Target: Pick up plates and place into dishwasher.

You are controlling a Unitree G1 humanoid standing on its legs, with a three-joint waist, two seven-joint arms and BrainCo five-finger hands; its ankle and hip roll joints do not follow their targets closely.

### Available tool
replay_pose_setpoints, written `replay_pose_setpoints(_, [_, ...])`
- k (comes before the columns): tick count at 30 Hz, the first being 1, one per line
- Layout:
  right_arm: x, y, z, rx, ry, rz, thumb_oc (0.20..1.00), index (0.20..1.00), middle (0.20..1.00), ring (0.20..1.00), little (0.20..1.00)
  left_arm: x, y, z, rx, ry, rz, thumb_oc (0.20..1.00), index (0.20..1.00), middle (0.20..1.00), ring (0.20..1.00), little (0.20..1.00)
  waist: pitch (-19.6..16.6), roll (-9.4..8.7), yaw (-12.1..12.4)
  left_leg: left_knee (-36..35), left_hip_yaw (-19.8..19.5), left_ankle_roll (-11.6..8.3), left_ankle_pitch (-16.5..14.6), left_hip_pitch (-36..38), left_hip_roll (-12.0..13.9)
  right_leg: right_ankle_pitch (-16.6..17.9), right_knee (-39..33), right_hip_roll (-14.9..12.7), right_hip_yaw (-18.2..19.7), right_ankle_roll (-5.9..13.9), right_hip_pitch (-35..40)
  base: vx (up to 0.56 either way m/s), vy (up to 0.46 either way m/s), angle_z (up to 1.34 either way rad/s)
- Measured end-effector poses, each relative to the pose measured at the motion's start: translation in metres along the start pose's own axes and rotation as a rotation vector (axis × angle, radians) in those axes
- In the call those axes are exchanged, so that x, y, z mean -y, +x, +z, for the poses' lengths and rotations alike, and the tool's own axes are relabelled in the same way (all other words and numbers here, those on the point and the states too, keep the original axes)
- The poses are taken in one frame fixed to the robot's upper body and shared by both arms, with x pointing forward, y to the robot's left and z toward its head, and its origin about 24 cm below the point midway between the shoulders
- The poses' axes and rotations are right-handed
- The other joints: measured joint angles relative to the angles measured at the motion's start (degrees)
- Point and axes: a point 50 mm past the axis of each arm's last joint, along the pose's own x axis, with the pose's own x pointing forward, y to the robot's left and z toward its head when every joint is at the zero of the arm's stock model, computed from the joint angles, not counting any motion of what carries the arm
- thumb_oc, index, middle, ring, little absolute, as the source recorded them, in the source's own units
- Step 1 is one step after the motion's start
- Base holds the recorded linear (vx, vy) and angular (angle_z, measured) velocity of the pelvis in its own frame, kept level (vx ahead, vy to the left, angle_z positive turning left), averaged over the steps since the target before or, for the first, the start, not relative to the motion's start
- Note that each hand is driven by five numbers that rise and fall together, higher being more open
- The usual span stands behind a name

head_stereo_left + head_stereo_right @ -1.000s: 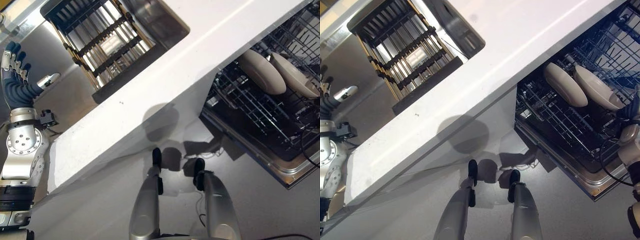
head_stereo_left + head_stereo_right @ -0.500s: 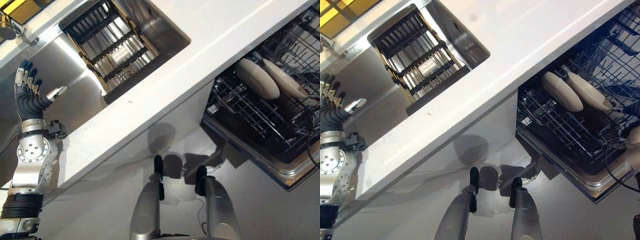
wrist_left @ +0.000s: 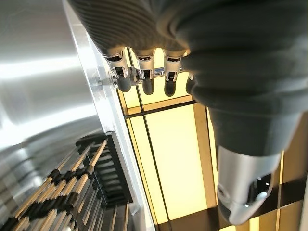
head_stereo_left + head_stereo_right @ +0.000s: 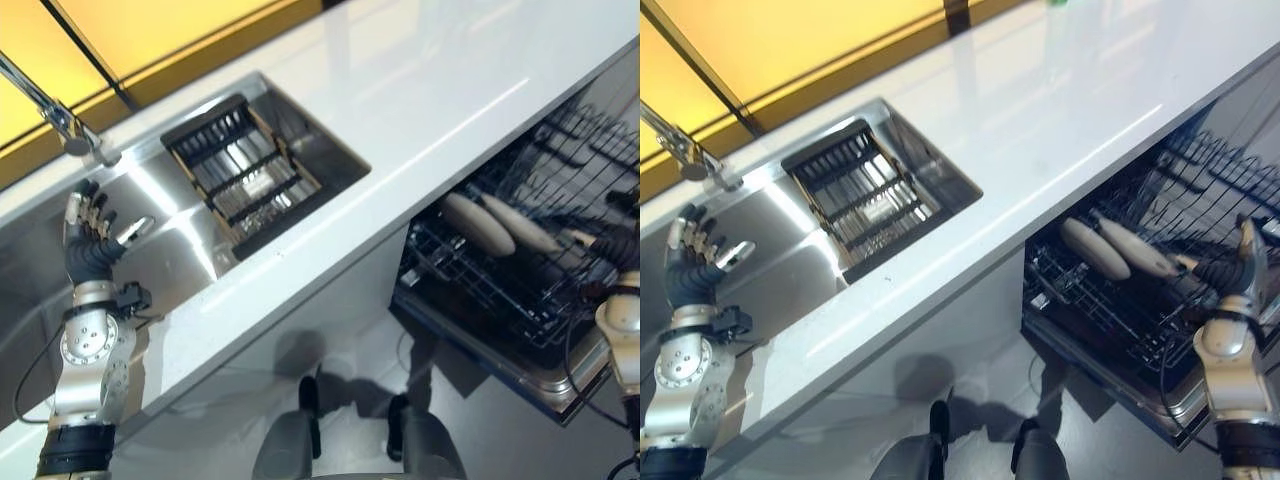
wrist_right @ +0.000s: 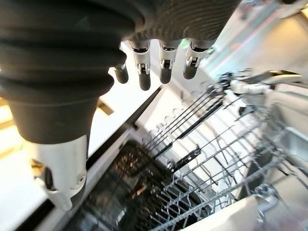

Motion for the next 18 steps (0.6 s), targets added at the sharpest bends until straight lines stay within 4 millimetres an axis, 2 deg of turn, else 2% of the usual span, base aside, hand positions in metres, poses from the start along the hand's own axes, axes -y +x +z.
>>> replay_pose_setpoints(1, [-0.002, -0.007, -0.004, -0.015, 0.026, -0.002, 1.000, 1.000, 1.000, 1.000, 1.000, -0.002, -0.005, -0.004, -0.023, 0.008, -0.002, 1.000, 1.000, 1.000, 1.000, 1.000, -1.4, 0.09, -0.2, -0.7, 0.0, 0.40, -1.4, 1.2, -0.6, -0.1, -0.2, 0.1, 0.7, 0.63, 0.2, -0.02, 0.295, -0.33])
replay_pose_setpoints(3, [-0.004, -0.014, -0.009, -0.044, 0.063, -0.007, 1.000, 1.000, 1.000, 1.000, 1.000, -0.002, -0.008, -0.008, -0.041, 0.005, -0.009, 1.000, 1.000, 1.000, 1.000, 1.000, -2.8, 0.67, -1.8, -2.5, 0.1, -1.06, -3.3, 2.8, -0.6, 0.7, -0.8, 0.1, 1.9, 2.56, 0.5, -0.07, 0.306, -0.23])
replay_pose_setpoints(4, [-0.005, -0.016, -0.012, -0.061, 0.094, -0.015, 1.000, 1.000, 1.000, 1.000, 1.000, 0.000, -0.009, -0.011, -0.052, -0.008, -0.008, 1.000, 1.000, 1.000, 1.000, 1.000, -3.1, 0.79, -1.9, -3.3, 0.8, -1.19, -3.4, 3.1, -1.1, 0.9, -1.4, 0.0, 2.9, 3.08, 0.6, -0.14, 0.281, -0.28])
replay_pose_setpoints(8, [-0.023, -0.028, -0.016, -0.128, 0.264, 0.001, 1.000, 1.000, 1.000, 1.000, 1.000, 0.006, -0.010, -0.015, -0.062, -0.004, -0.031, 1.000, 1.000, 1.000, 1.000, 1.000, -3.2, 0.63, -3.5, -4.1, 3.5, 1.24, -3.5, 3.5, -3.2, 4.5, -5.9, -1.2, 6.1, 6.00, 1.0, -0.21, 0.274, -0.34])
replay_pose_setpoints(11, [-0.036, -0.029, -0.014, -0.153, 0.377, 0.029, 1.000, 1.000, 1.000, 1.000, 1.000, 0.012, -0.008, -0.019, -0.076, 0.033, -0.063, 1.000, 1.000, 1.000, 1.000, 1.000, -2.8, 1.06, -4.5, -4.7, 4.9, 2.60, -3.4, 3.5, -4.5, 6.6, -8.5, -2.4, 7.6, 7.47, 0.7, -0.25, 0.247, -0.33])
replay_pose_setpoints(13, [-0.043, -0.024, -0.006, -0.137, 0.437, 0.045, 1.000, 1.000, 1.000, 1.000, 1.000, 0.020, -0.006, -0.019, -0.061, 0.022, -0.071, 1.000, 1.000, 1.000, 1.000, 1.000, -0.7, 1.52, -4.4, -4.7, 7.2, 3.47, -3.5, 3.5, -5.1, 8.3, -9.4, -3.6, 8.4, 8.35, -0.2, -0.21, 0.211, -0.52])
replay_pose_setpoints(16, [-0.059, -0.013, 0.011, -0.127, 0.519, 0.096, 1.000, 1.000, 1.000, 1.000, 1.000, 0.032, -0.003, -0.018, -0.050, 0.007, -0.090, 1.000, 1.000, 1.000, 1.000, 1.000, 3.3, 2.24, -4.2, -4.4, 9.9, 4.33, -3.3, 3.3, -6.1, 11.0, -10.4, -6.0, 6.1, 9.05, -1.7, -0.26, 0.115, -0.50])
replay_pose_setpoints(18, [-0.066, -0.007, 0.018, -0.131, 0.552, 0.108, 1.000, 1.000, 1.000, 1.000, 1.000, 0.048, 0.005, -0.011, -0.017, -0.018, -0.126, 1.000, 1.000, 1.000, 1.000, 1.000, 5.3, 2.96, -4.3, -2.1, 9.5, 4.55, -4.0, 0.7, -6.2, 11.9, -9.3, -6.5, 6.2, 8.89, -3.5, -0.24, -0.097, -0.19])
